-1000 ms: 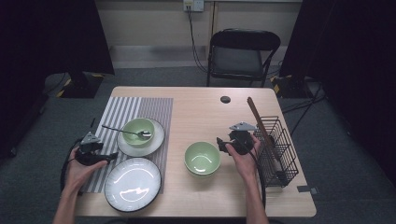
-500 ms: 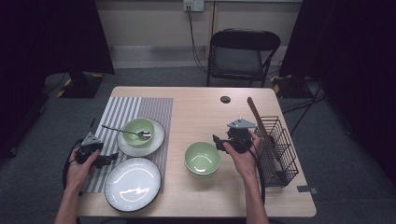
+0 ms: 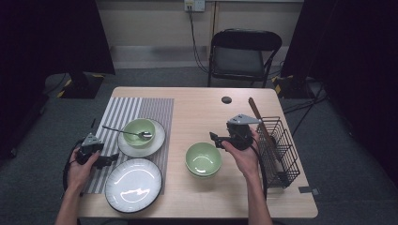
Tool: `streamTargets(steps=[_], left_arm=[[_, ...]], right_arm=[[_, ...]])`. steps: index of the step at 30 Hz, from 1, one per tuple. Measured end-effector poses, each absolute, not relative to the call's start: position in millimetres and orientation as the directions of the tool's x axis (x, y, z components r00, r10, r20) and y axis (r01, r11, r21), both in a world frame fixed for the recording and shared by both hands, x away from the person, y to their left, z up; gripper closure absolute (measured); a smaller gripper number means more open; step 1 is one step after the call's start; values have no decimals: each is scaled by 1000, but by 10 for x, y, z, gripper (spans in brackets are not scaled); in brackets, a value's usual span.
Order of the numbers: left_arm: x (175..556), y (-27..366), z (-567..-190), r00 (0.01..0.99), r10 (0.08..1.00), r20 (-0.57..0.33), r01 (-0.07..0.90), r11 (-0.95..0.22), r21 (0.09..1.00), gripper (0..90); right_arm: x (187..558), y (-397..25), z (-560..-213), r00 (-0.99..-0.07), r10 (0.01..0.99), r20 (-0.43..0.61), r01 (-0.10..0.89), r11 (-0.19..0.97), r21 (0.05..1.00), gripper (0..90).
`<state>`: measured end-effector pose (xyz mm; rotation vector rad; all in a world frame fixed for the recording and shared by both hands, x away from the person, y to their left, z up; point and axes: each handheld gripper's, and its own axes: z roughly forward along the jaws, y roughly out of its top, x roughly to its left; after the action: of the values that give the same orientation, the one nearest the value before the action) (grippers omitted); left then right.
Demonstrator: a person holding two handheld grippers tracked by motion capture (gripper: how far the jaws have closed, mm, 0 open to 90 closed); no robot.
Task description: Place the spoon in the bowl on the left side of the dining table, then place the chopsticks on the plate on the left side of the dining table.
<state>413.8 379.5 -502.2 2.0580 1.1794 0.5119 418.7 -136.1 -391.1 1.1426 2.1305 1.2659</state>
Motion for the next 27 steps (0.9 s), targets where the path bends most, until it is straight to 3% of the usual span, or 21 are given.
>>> streamTargets(steps=[27], left_arm=[[4139,3795,-5022,507,862,0,584,-344,735,129]], right_arm=[[4138,-1537,-3313,-610,786,101,391,187,901,350]])
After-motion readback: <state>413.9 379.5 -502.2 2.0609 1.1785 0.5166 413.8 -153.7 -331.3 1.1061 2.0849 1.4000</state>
